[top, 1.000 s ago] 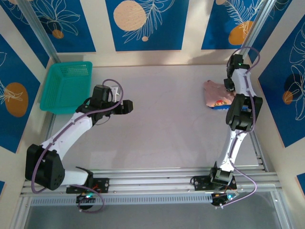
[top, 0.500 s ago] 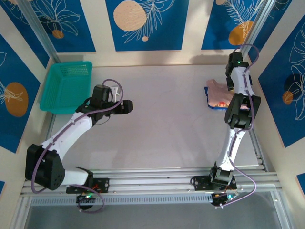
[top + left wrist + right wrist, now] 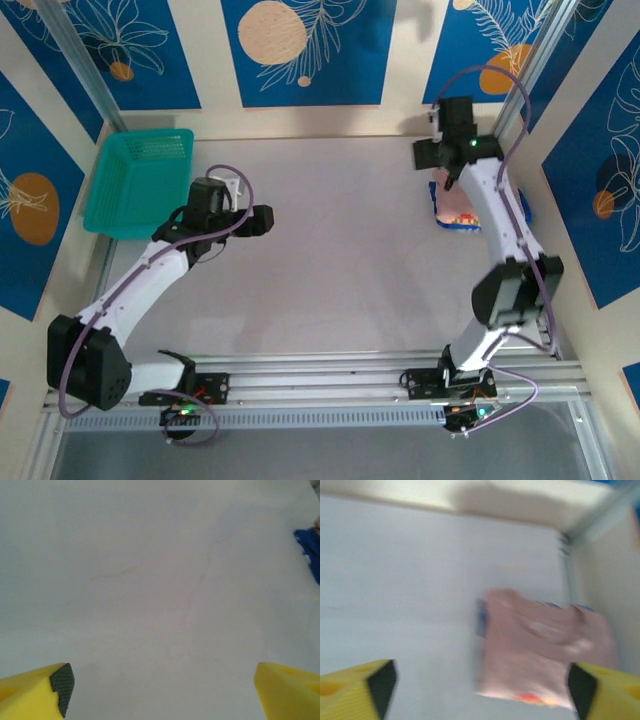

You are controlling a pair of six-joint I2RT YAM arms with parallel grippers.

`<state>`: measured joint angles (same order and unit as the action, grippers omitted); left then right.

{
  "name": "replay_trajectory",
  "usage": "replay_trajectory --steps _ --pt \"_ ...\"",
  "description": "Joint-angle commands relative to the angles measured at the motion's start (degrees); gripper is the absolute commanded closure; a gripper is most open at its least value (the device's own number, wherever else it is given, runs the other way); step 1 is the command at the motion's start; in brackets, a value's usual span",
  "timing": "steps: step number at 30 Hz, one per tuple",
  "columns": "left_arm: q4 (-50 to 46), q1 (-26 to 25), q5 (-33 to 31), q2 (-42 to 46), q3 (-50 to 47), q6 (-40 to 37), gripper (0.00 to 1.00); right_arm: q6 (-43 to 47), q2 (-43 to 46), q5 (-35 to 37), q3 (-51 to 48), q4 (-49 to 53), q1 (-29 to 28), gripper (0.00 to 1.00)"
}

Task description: Fold the inside-out t-shirt

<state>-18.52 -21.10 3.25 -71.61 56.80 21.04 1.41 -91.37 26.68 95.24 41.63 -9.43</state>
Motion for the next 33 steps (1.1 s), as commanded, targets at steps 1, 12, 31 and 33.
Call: replay_trajectory --steps 1,12,31,33 --pt "2.4 0.53 -12.59 3.93 -2.77 -0.87 0.0 -4.06 7.34 -10.31 -12.31 -15.38 -3.75 0.01" --pt "30.41 4.13 -36.73 6.63 -26.64 -13.85 0.0 -5.19 13.55 0.93 -56.37 -60.99 -5.6 0.01" --pt "69.17 12.88 -20.42 -14.33 -35.8 -23.17 0.0 -5.93 11.14 -14.46 -68.03 -75.18 5.41 0.01" --pt "71.51 14.06 -18.76 -17.39 -35.8 -22.58 0.01 -5.49 11.02 -16.04 -70.18 -80.43 6.29 0.01"
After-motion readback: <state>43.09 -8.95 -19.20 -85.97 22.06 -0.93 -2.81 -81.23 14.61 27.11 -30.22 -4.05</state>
